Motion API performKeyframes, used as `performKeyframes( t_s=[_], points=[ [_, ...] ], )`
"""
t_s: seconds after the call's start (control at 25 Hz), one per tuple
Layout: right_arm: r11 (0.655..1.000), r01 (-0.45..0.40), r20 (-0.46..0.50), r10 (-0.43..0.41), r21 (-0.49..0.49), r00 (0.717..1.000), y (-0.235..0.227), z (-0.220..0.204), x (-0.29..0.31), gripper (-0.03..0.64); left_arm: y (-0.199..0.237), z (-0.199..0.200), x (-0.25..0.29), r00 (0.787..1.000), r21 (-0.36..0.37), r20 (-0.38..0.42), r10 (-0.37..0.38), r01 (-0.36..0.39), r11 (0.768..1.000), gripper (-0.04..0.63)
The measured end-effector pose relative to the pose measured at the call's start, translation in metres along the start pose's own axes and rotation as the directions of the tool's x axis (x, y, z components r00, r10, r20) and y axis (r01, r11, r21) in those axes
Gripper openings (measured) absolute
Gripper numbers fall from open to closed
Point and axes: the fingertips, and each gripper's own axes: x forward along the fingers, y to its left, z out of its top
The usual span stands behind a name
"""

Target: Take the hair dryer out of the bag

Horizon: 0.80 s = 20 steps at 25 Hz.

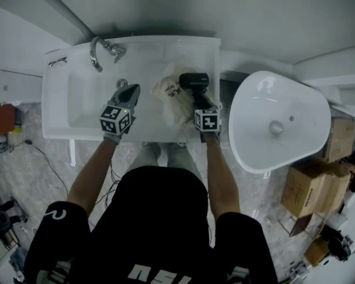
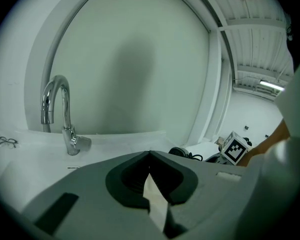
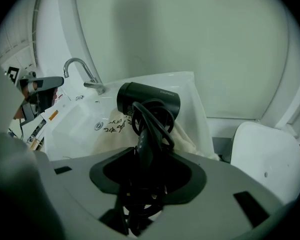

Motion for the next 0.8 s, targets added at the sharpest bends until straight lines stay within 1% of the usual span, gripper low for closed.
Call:
performKeyframes(
  t_s=[0.16, 0.32, 0.52, 0.64, 0.68, 0.8],
  points=[
    [1.000, -0.011, -0.018, 0.012, 0.005, 1.000, 0.000, -0.005, 0.003, 0.167, 0.000, -0.003, -0.001, 1.000, -0.011, -0.005, -0.001, 0.001, 1.000, -0.002],
    [0.999, -0.042, -0.023, 0.043, 0.027, 0.999, 0.005, -0.002, -0.001, 0.169, -0.001, -0.005, -0.004, 1.000, -0.020, -0.009, -0.006, 0.006, 1.000, -0.002],
    [0.996, -0.031, 0.018, 0.030, 0.082, 0.999, 0.007, 0.003, -0.017, 0.161, 0.000, -0.003, -0.009, 1.000, -0.018, -0.005, -0.019, 0.019, 1.000, -0.002],
    [0.995, -0.017, 0.067, 0.010, 0.100, 0.998, 0.006, 0.008, -0.037, 0.153, -0.001, 0.000, -0.014, 1.000, -0.014, 0.003, -0.030, 0.030, 0.999, -0.002],
    [0.993, -0.014, 0.091, 0.004, 0.113, 0.996, 0.005, 0.011, -0.046, 0.141, -0.002, 0.000, -0.016, 0.999, -0.012, 0.007, -0.033, 0.033, 0.999, -0.002],
    [0.987, -0.028, 0.171, 0.000, 0.161, 0.985, 0.004, 0.021, -0.076, 0.052, -0.007, 0.004, -0.022, 0.999, -0.007, 0.019, -0.050, 0.050, 0.999, -0.002]
  ],
)
